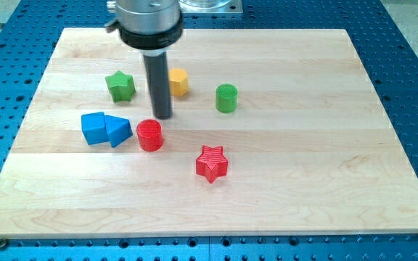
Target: Slide the green star to the parallel left of the yellow heart
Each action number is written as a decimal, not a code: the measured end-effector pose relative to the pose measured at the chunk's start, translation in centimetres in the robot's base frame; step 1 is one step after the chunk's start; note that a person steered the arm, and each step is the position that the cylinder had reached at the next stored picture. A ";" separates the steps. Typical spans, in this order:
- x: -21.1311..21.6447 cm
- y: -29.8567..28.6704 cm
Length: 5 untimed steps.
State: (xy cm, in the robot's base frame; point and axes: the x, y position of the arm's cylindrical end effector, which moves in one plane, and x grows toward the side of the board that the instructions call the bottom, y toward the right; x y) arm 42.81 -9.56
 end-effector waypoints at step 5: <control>-0.9 -2.3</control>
State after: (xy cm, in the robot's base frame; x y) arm 41.87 -11.82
